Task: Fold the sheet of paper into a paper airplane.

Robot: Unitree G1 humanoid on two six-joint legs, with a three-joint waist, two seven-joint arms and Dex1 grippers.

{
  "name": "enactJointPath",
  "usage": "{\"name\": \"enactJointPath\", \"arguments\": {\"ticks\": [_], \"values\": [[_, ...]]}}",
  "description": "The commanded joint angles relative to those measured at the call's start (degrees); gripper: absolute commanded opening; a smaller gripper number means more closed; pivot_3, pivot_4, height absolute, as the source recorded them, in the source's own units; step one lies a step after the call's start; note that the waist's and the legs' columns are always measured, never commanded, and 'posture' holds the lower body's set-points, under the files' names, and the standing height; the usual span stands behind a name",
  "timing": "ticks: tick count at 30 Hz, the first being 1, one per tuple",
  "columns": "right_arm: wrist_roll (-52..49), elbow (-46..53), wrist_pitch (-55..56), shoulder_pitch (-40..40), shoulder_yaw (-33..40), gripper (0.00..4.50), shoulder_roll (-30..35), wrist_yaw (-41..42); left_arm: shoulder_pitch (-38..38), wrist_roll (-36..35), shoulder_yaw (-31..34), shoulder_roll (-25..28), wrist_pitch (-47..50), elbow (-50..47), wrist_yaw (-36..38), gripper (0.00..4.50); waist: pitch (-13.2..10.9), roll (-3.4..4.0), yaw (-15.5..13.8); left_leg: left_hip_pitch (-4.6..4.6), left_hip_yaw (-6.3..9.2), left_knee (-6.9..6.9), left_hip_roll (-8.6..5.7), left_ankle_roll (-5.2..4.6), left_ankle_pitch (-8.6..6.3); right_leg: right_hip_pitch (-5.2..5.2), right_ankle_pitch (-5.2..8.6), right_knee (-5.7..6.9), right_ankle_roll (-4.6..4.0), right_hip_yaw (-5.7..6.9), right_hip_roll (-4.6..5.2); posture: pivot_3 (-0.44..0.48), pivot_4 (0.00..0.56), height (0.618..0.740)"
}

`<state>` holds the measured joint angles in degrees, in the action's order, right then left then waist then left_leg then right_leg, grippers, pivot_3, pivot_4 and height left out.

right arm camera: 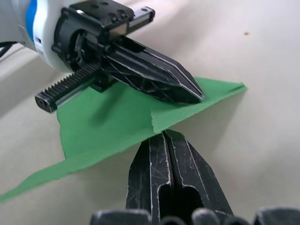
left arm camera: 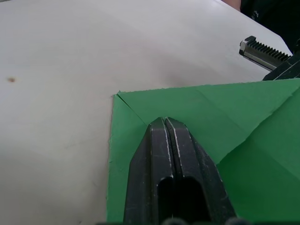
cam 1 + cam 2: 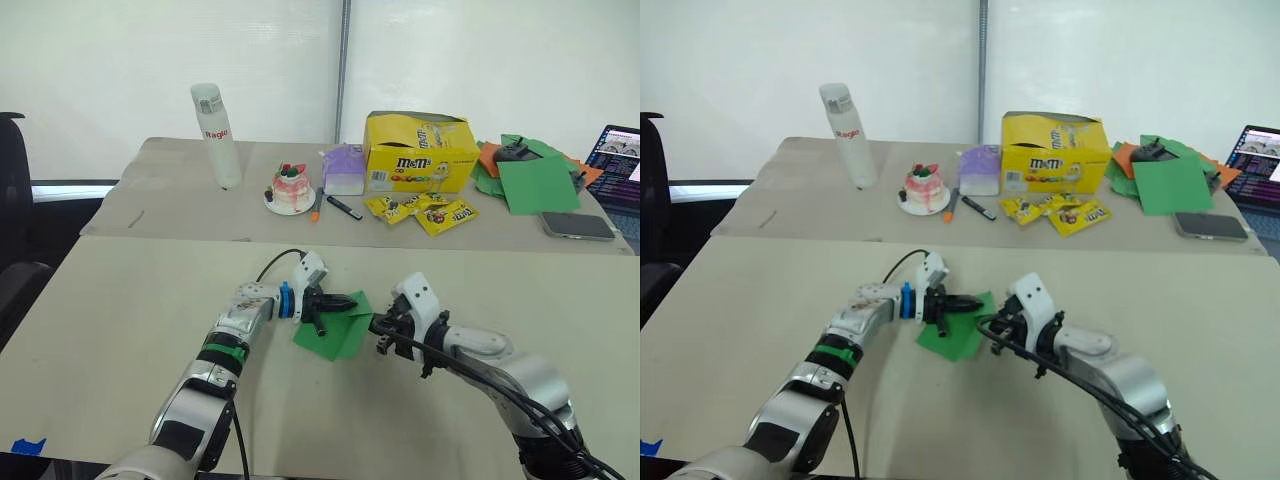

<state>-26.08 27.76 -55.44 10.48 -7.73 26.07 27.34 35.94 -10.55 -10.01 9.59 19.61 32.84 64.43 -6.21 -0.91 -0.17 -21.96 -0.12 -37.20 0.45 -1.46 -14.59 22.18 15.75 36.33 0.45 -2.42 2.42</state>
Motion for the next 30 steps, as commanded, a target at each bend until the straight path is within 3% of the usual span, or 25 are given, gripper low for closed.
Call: {"name": "enactJointPath", "arguments": {"ticks": [1, 8, 16, 21, 30], "values": [[0.6, -0.6, 1.1, 1.8, -0.5, 0.00, -0.7, -0.2, -1.7, -0.5, -1.1, -0.1, 1.9, -2.8, 0.0, 0.04, 0.0, 0.01, -0.1, 0.00, 0.01, 0.00, 0.00, 0.00, 0.00, 0.00, 0.00, 0.02, 0.00, 0.00, 0.00, 0.000, 0.150, 0.738], [2.5, -4.4, 2.7, 4.3, -1.7, 0.00, -1.4, 0.2, -5.1, -2.4, -0.2, 1.4, 7.3, -9.0, -1.2, 0.04, 0.0, 0.02, 0.1, 0.02, 0.01, 0.00, 0.01, 0.00, 0.00, 0.00, 0.00, 0.09, 0.00, 0.00, 0.01, 0.000, 0.150, 0.738], [3.9, -7.3, 4.8, 4.7, -3.4, 0.00, -1.9, 1.5, -3.9, -3.3, 2.5, 6.2, 8.3, -9.4, -2.7, 0.04, 0.0, 0.02, 0.9, 0.10, 0.01, 0.00, 0.04, 0.00, 0.00, 0.01, 0.00, 0.40, 0.00, -0.01, -0.01, 0.000, 0.150, 0.738], [5.1, -9.7, 6.3, 5.4, -4.3, 0.00, -2.9, 1.9, -8.2, -4.6, 2.2, 8.9, 10.9, -14.2, -2.4, 0.04, 0.0, 0.03, 1.0, 0.11, 0.03, 0.04, 0.08, 0.00, 0.00, 0.03, 0.00, 0.45, 0.00, -0.01, -0.02, 0.000, 0.150, 0.738], [6.2, -10.4, 6.3, 7.4, -4.9, 0.00, -2.6, 3.1, -10.4, -5.3, -0.1, 6.8, 12.4, -18.6, -4.9, 0.04, 0.0, 0.04, 0.2, 0.11, 0.04, 0.01, -0.01, 0.01, 0.00, -0.01, 0.01, 0.43, 0.00, -0.02, 0.11, 0.000, 0.150, 0.738]]}}
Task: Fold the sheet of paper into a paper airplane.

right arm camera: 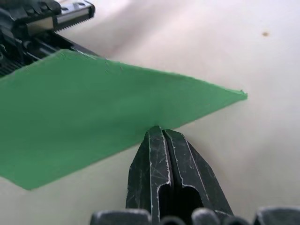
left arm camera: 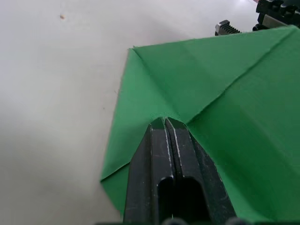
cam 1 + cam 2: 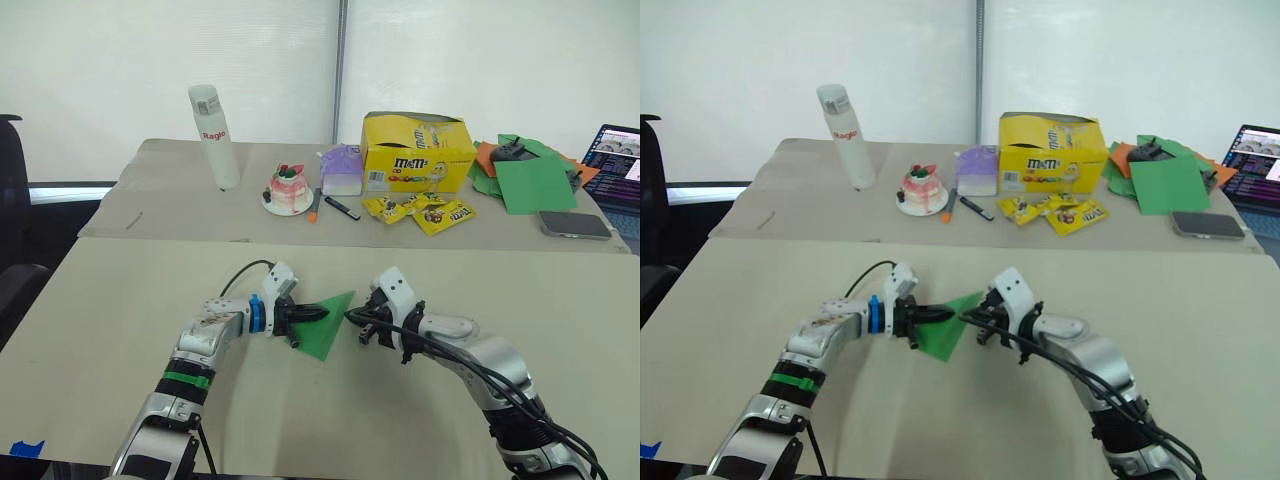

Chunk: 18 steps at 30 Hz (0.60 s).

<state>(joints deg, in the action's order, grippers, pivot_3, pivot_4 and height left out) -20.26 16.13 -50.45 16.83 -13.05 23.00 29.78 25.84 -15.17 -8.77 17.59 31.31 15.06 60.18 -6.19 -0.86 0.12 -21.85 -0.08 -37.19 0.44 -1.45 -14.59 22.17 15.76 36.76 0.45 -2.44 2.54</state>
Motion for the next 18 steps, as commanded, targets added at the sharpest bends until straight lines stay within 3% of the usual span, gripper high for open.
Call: {"name": "enactJointPath", "arguments": {"ticks": [1, 18], "values": [[0.4, 1.4, 1.3, 1.4, 0.5, 0.00, 0.5, 0.7, -0.1, -0.7, -1.4, -1.3, 0.7, -0.7, -0.7, 0.04, 0.0, 0.00, -0.2, 0.00, 0.00, 0.00, 0.00, 0.00, 0.00, 0.00, 0.00, 0.00, 0.00, 0.00, 0.00, 0.000, 0.150, 0.738], [1.6, -1.7, 2.7, 4.1, -0.3, 0.00, -2.0, 1.0, 0.2, -0.4, -3.2, -3.1, 0.0, 0.1, -1.4, 0.04, 0.0, 0.00, -0.4, 0.00, 0.00, -0.01, -0.02, 0.00, 0.00, -0.01, 0.00, -0.01, 0.00, 0.00, 0.02, 0.000, 0.150, 0.738]]}}
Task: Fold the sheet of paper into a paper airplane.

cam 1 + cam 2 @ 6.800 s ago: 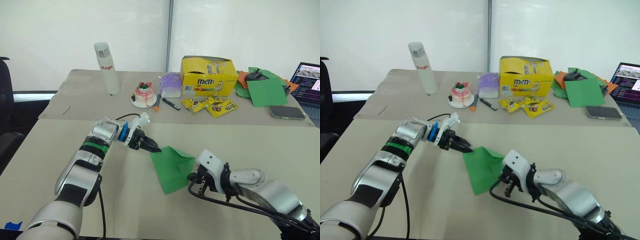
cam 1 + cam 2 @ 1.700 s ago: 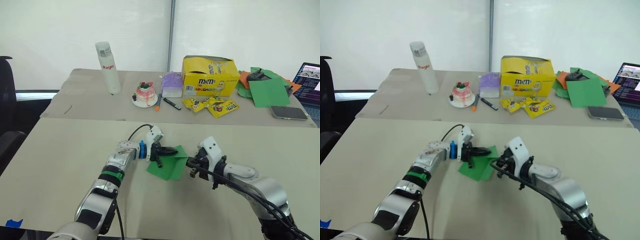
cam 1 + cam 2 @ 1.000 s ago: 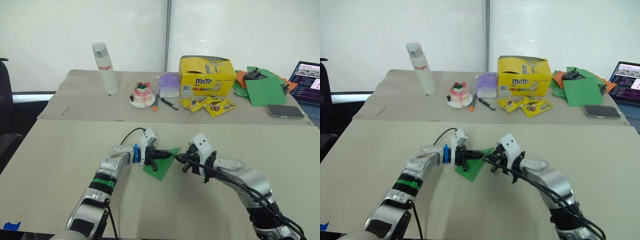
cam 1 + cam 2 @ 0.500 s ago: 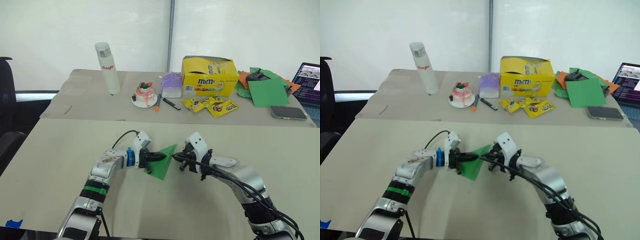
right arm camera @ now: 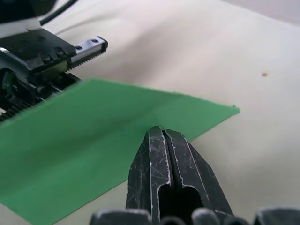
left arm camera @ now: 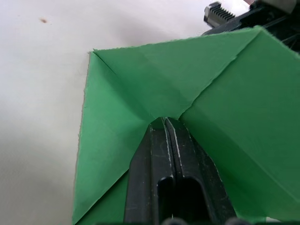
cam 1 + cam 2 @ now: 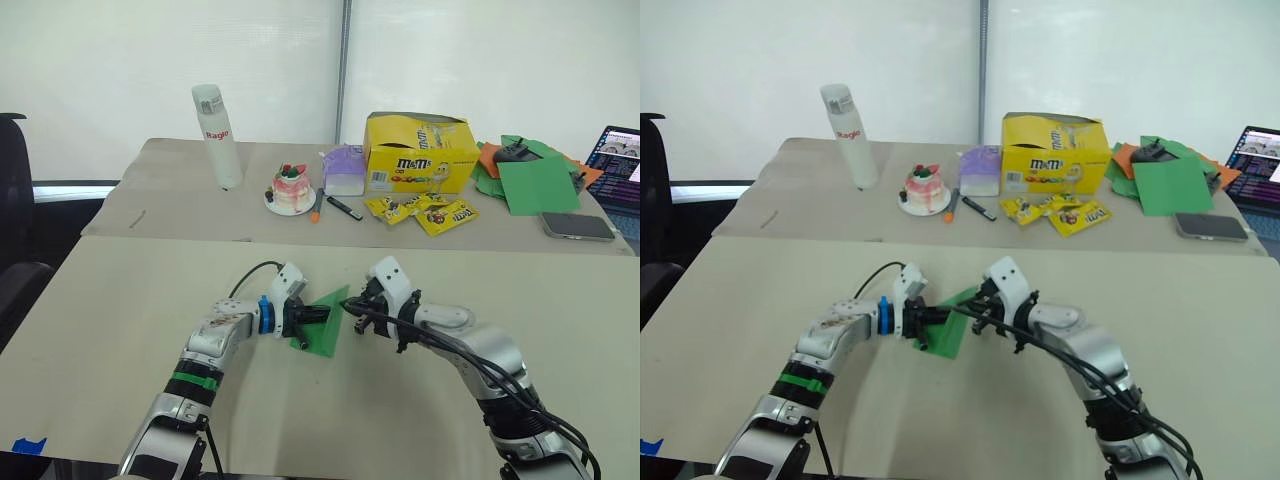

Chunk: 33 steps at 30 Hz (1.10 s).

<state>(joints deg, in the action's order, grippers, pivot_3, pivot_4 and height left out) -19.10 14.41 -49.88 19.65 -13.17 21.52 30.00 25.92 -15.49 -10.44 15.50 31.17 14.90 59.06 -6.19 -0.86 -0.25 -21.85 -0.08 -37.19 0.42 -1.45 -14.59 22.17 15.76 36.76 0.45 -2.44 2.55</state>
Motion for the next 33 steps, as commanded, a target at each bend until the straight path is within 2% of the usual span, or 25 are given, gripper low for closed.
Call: {"name": "enactJointPath", "arguments": {"ticks": [1, 10, 20, 27, 30, 33], "values": [[0.5, -0.3, 2.3, 1.5, -0.2, 0.00, -0.6, 0.8, 0.1, -0.1, -1.6, -1.2, 0.2, 0.3, -0.4, 0.04, 0.0, 0.00, -0.1, 0.00, 0.00, 0.00, 0.00, 0.00, 0.00, 0.00, 0.00, 0.00, 0.00, 0.00, 0.00, 0.000, 0.150, 0.738], [1.9, -3.4, 4.2, 2.3, -1.4, 0.00, -1.8, 2.2, -1.0, -0.6, -1.1, -0.1, 0.8, -1.6, -0.5, 0.04, 0.0, 0.00, -0.1, 0.00, 0.00, 0.00, 0.00, 0.00, 0.00, 0.00, 0.00, -0.01, 0.00, 0.00, 0.00, 0.000, 0.150, 0.738], [3.3, -6.0, 5.5, 2.3, -2.7, 0.00, -2.4, 3.7, -2.9, -3.1, 1.0, 7.4, 4.8, -7.4, 1.7, 0.04, 0.0, 0.01, 1.3, 0.05, 0.01, 0.13, 0.12, 0.00, 0.00, 0.05, 0.00, 0.01, -0.01, -0.02, -0.09, 0.000, 0.150, 0.738], [4.1, -6.4, 5.7, 1.7, -3.2, 0.00, -2.5, 4.5, -3.5, -5.8, 3.0, 11.7, 7.8, -11.3, 1.8, 0.04, 0.0, 0.01, 1.1, 0.07, 0.01, 0.19, 0.18, 0.00, 0.00, 0.06, 0.00, 0.01, -0.01, -0.02, -0.08, 0.000, 0.150, 0.738], [4.5, -6.4, 5.6, 1.6, -3.4, 0.00, -2.6, 4.6, -2.7, -7.0, 4.5, 11.9, 8.6, -12.1, 0.6, 0.04, 0.0, 0.01, 1.0, 0.07, 0.01, 0.18, 0.16, 0.01, 0.00, 0.05, 0.00, 0.00, -0.01, -0.02, -0.05, 0.000, 0.150, 0.738], [5.3, -6.4, 5.7, 1.3, -4.2, 0.00, -2.3, 4.6, -0.5, -9.8, 8.8, 9.2, 9.6, -11.2, -2.8, 0.04, 0.0, 0.00, 1.0, 0.07, 0.01, 0.18, 0.17, 0.01, 0.00, 0.06, 0.00, 0.00, -0.01, -0.01, -0.06, 0.000, 0.150, 0.738]]}}
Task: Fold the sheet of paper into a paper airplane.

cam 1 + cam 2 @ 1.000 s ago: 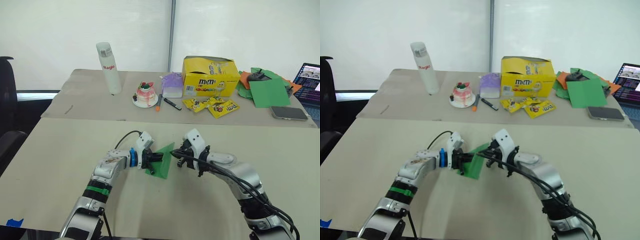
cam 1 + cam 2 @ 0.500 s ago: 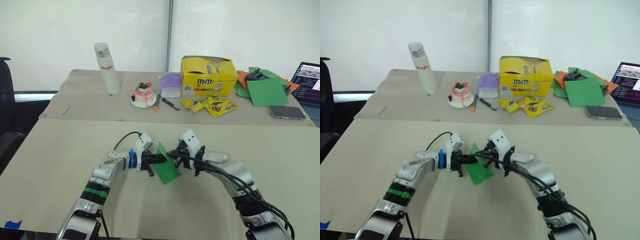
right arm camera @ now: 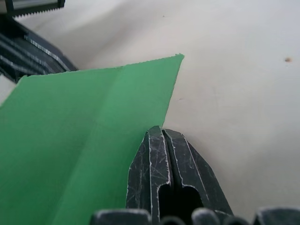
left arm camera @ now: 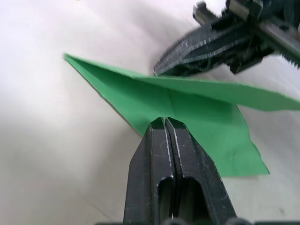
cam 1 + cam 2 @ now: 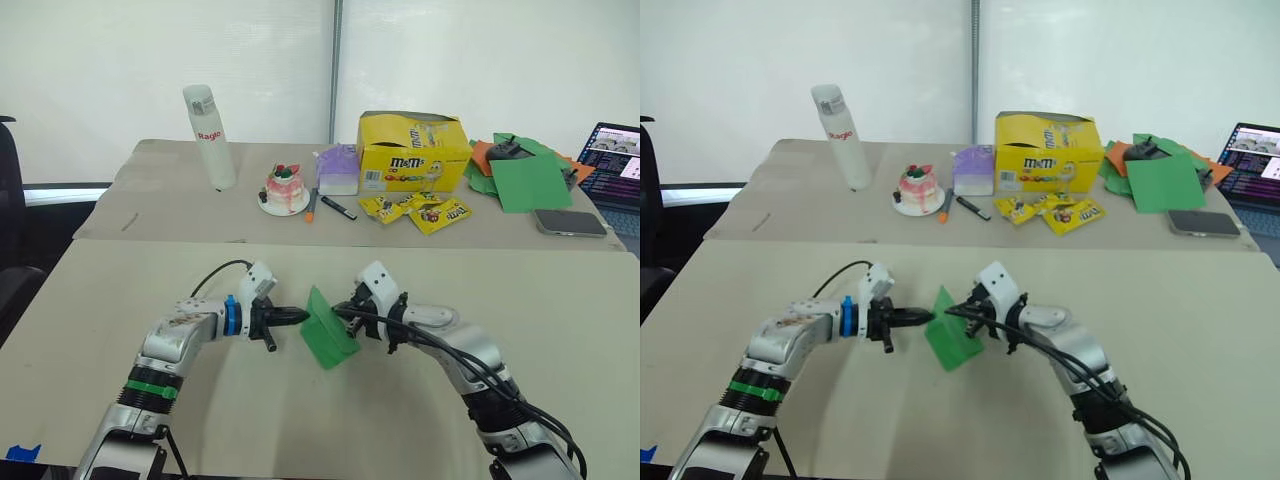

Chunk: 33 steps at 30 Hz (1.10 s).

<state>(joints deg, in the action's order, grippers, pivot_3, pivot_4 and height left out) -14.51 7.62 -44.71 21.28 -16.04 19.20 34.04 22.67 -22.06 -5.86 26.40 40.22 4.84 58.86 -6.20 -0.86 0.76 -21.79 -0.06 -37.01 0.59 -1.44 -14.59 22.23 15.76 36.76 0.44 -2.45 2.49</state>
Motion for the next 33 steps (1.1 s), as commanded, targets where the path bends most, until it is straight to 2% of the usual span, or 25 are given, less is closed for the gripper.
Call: {"name": "enactJointPath", "arguments": {"ticks": [1, 3, 6, 10, 13, 19, 27, 33], "values": [[1.2, 0.4, 0.6, -0.4, -1.8, 0.00, 0.3, 0.6, 3.6, -4.0, 5.5, -2.7, 0.6, -0.7, -3.9, 0.04, 0.0, -0.01, 0.0, 0.00, 0.00, -0.01, 0.01, 0.00, 0.00, 0.00, 0.00, 0.00, 0.00, 0.00, 0.00, 0.000, 0.150, 0.738], [2.1, 0.4, 0.8, -0.7, -2.6, 0.00, 0.7, 0.6, 5.2, -5.9, 7.6, -4.6, 0.7, -0.4, -5.4, 0.04, 0.0, -0.02, 0.0, 0.00, 0.00, -0.01, 0.00, 0.00, 0.00, 0.00, 0.00, 0.00, 0.00, 0.00, 0.00, 0.000, 0.150, 0.738], [2.7, 0.5, 0.9, -1.2, -3.0, 0.00, 0.8, 0.5, 5.9, -6.9, 7.4, -5.5, 1.0, -0.7, -5.4, 0.04, 0.0, -0.02, 0.0, 0.03, 0.00, 0.01, 0.00, 0.00, 0.00, -0.02, 0.00, 0.00, 0.00, -0.01, 0.00, 0.000, 0.150, 0.738], [2.9, 0.8, 0.6, -1.5, -3.0, 0.00, 0.8, 0.3, 4.5, -3.3, 0.7, -3.5, -0.2, -2.0, -2.9, 0.04, 0.0, -0.02, 0.1, 0.04, 0.00, 0.06, -0.01, 0.01, 0.00, -0.01, 0.00, 0.02, 0.00, -0.01, -0.01, 0.000, 0.150, 0.738], [2.9, 1.3, 0.2, -1.8, -2.4, 0.00, 0.9, 0.1, 2.3, 3.3, -5.8, -0.5, -5.5, -2.2, -2.7, 0.04, 0.0, -0.01, 0.1, 0.06, 0.00, 0.06, -0.01, 0.01, 0.00, -0.02, 0.00, 0.00, 0.00, -0.03, -0.01, 0.000, 0.150, 0.738], [2.5, 2.5, -0.2, -2.7, -1.6, 0.00, 1.1, -0.1, -1.0, 7.4, -10.9, 1.8, -10.0, -3.4, -1.4, 0.04, 0.0, -0.01, -0.1, 0.05, 0.00, 0.06, -0.01, 0.01, 0.00, -0.03, 0.00, -0.06, -0.01, -0.03, 0.07, 0.000, 0.150, 0.738], [-1.4, 5.7, 2.8, -3.9, 2.9, 0.00, 0.2, 1.7, -3.1, 8.9, -11.2, 1.9, -10.7, -3.3, -3.4, 0.04, 0.0, -0.01, -0.1, 0.07, 0.00, 0.07, 0.00, 0.01, 0.00, -0.04, 0.01, -0.09, -0.01, -0.05, 0.06, 0.000, 0.150, 0.738], [1.2, -1.0, 6.0, 0.4, 1.5, 0.00, -1.7, 0.5, -2.3, 10.4, -11.0, 1.6, -10.1, -1.4, -5.7, 0.04, 0.0, -0.02, -0.1, 0.19, -0.03, 0.05, 0.00, 0.01, 0.01, -0.08, 0.01, -0.08, -0.01, -0.07, 0.02, 0.000, 0.150, 0.738]]}}
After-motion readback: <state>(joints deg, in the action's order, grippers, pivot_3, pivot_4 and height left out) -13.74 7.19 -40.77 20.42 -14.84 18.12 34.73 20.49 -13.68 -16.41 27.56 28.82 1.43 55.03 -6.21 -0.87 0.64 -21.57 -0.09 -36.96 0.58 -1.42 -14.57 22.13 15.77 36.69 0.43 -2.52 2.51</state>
